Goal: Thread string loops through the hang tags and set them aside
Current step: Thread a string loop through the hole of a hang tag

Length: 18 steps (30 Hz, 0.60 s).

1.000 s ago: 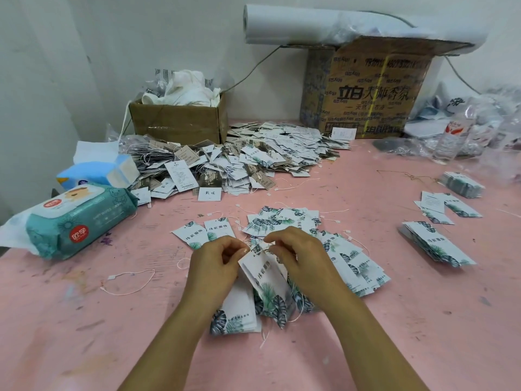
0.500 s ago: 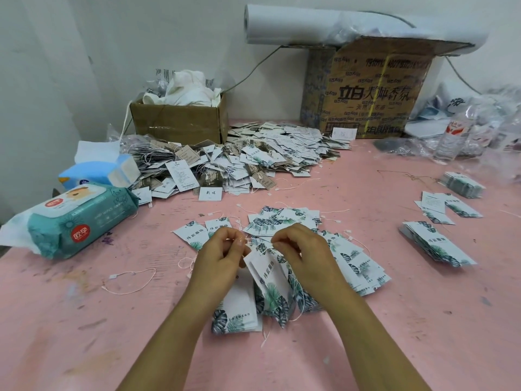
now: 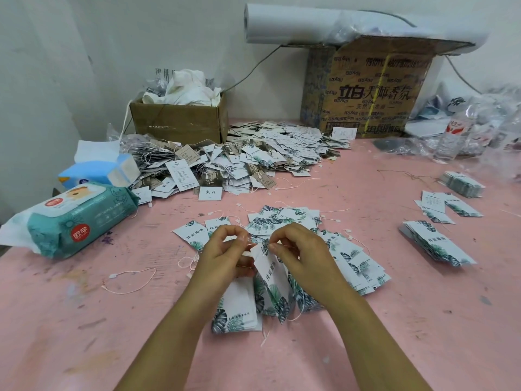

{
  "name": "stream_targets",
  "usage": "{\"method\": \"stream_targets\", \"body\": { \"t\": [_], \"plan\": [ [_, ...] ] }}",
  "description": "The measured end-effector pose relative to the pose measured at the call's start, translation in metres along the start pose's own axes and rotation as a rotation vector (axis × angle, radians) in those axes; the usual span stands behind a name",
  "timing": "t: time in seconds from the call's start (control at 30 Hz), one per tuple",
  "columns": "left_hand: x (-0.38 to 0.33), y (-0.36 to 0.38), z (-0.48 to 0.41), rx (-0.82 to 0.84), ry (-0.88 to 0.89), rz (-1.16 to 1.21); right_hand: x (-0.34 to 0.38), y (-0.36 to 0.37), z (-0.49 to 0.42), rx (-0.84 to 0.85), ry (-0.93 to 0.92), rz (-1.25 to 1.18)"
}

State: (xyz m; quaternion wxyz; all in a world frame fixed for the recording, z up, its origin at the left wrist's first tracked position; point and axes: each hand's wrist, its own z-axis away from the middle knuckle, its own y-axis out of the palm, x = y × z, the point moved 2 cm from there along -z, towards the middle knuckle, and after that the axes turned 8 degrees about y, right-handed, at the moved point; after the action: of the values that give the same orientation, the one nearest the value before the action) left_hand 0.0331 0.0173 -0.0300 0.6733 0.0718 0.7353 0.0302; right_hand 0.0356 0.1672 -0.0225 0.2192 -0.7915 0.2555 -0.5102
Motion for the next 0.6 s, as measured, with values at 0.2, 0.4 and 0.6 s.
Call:
{"method": "stream_targets", "body": {
  "t": [0.2,0.4,0.6],
  "plan": [
    [-0.004,0.0003,0.0046,0.097,0.053,-0.034,-0.0032,-0.0007,0.0001,0.001,0.013,0.011],
    [-0.0022,-0.0009,0.0024,0.077,0.136,-0.136,-0.0037,-0.0007,0.0,-0.014,0.027,0.007],
    [-0.0003,0.0013,0.0029,0.057,0.158,-0.175,-0.0009,-0.0004,-0.0008,-0.023,0.018,0.108]
  ]
}}
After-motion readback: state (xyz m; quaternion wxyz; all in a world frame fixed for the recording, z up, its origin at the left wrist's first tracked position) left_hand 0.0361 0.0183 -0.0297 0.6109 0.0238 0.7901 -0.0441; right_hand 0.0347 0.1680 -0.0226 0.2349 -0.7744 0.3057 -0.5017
